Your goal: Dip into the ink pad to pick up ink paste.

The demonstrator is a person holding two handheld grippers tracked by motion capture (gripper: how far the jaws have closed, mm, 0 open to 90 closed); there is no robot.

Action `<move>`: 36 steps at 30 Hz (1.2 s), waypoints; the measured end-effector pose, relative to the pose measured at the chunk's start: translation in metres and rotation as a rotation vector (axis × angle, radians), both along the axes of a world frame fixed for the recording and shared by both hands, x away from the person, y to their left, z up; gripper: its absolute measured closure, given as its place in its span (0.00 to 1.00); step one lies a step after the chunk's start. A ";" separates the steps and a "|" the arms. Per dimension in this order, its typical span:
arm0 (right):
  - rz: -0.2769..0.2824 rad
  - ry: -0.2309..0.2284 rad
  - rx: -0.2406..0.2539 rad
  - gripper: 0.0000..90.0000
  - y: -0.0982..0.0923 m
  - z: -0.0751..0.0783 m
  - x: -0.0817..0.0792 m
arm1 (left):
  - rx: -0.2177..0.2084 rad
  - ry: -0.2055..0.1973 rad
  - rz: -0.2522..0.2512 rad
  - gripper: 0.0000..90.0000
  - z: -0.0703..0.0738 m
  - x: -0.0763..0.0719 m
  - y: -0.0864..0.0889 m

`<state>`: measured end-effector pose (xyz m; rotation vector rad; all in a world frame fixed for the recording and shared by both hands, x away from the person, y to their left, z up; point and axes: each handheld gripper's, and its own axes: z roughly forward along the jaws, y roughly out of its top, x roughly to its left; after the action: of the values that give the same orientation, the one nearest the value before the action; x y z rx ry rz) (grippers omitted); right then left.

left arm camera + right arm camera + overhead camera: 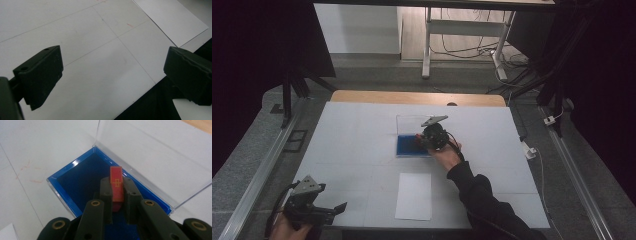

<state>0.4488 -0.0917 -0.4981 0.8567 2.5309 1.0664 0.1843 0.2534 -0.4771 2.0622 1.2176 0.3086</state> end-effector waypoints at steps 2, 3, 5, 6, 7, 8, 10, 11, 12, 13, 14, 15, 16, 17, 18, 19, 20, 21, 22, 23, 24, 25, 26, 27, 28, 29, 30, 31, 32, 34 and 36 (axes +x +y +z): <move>-0.004 0.000 0.010 0.89 0.000 0.001 0.000 | 0.001 0.000 0.000 0.03 0.000 0.000 0.000; -0.001 -0.005 0.025 0.89 0.000 0.004 -0.001 | 0.002 0.000 0.000 0.03 0.000 0.000 0.000; 0.000 -0.008 0.029 0.89 0.000 0.006 -0.001 | 0.003 -0.001 0.000 0.03 0.000 0.000 0.000; 0.008 -0.012 0.042 0.89 0.001 0.008 -0.002 | 0.002 -0.001 0.000 0.03 0.000 0.000 0.000; 0.009 -0.009 0.043 0.89 0.001 0.009 -0.003 | 0.002 -0.001 0.000 0.03 0.000 0.000 0.000; 0.009 -0.009 0.043 0.89 0.001 0.009 -0.003 | 0.002 -0.001 -0.001 0.03 0.000 0.000 0.000; 0.022 0.004 0.047 0.89 0.003 0.008 -0.003 | 0.004 -0.001 -0.001 0.03 0.000 0.000 0.000; 0.022 0.004 0.047 0.89 0.003 0.008 -0.003 | 0.004 -0.001 -0.002 0.03 0.000 0.000 0.000; 0.026 0.008 0.050 0.89 0.004 0.007 -0.004 | 0.004 -0.002 -0.002 0.03 0.000 0.000 0.000; 0.031 0.010 0.043 0.89 0.005 0.006 -0.004 | 0.003 -0.001 -0.003 0.03 0.000 0.000 0.000; 0.035 0.015 0.041 0.89 0.006 0.005 -0.004 | 0.003 -0.001 -0.003 0.03 0.000 0.000 0.000; 0.037 0.019 0.037 0.89 0.007 0.003 -0.004 | 0.002 -0.001 -0.003 0.03 0.000 0.000 0.000; 0.043 0.027 0.032 0.89 0.008 0.001 -0.004 | 0.002 -0.001 -0.003 0.03 0.000 0.000 0.000; 0.044 0.030 0.027 0.89 0.008 0.000 -0.004 | 0.002 -0.002 -0.003 0.03 0.000 0.000 0.000; 0.044 0.030 0.027 0.89 0.008 0.000 -0.004 | 0.002 -0.002 -0.003 0.03 0.000 0.000 0.000; 0.048 0.031 0.027 0.89 0.009 -0.003 -0.004 | 0.003 -0.002 -0.003 0.03 0.000 0.000 0.000; 0.047 0.032 0.029 0.89 0.009 -0.003 -0.004 | 0.002 -0.002 -0.003 0.03 0.000 0.000 0.000; 0.046 0.036 0.030 0.89 0.009 -0.003 -0.003 | 0.002 -0.002 -0.003 0.03 0.000 0.000 0.000; 0.046 0.036 0.030 0.89 0.009 -0.003 -0.003 | 0.002 -0.001 -0.003 0.03 0.000 0.000 0.000; 0.048 0.039 0.030 0.89 0.009 -0.003 -0.003 | 0.002 -0.001 -0.003 0.03 0.000 0.000 0.000; 0.048 0.039 0.028 0.89 0.008 -0.003 -0.003 | 0.004 -0.001 -0.002 0.03 0.000 0.000 0.000; 0.047 0.041 0.027 0.89 0.008 -0.003 -0.003 | 0.004 0.000 -0.003 0.03 0.000 0.000 0.000; 0.051 0.032 0.011 0.89 0.010 -0.003 -0.004 | 0.004 0.000 -0.003 0.03 0.000 0.000 0.000; 0.051 0.032 0.011 0.89 0.010 -0.003 -0.004 | 0.004 0.001 -0.002 0.03 0.000 0.000 -0.001; 0.050 0.026 -0.002 0.89 0.012 -0.003 -0.005 | 0.005 0.001 -0.002 0.03 0.000 0.000 -0.001; 0.054 0.015 -0.016 0.90 0.013 -0.002 -0.006 | 0.005 0.003 -0.001 0.03 0.000 0.000 -0.001; 0.053 0.005 -0.037 0.90 0.015 -0.002 -0.008 | 0.005 0.003 -0.001 0.03 0.000 0.000 -0.001; 0.053 0.005 -0.037 0.90 0.015 -0.002 -0.008 | 0.006 0.004 -0.001 0.03 0.000 0.000 -0.001; 0.056 -0.010 -0.051 0.90 0.017 -0.002 -0.010 | 0.007 0.004 -0.001 0.03 0.000 0.000 -0.001; 0.059 -0.023 -0.062 0.90 0.018 -0.002 -0.011 | 0.008 0.004 -0.001 0.03 0.000 0.000 -0.001; 0.062 -0.035 -0.077 0.90 0.020 -0.002 -0.013 | 0.008 0.005 -0.001 0.03 0.000 0.000 -0.001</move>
<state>0.4355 -0.0715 -0.5000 0.7379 2.5667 0.9864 0.1847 0.2523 -0.4773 2.0715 1.2201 0.3092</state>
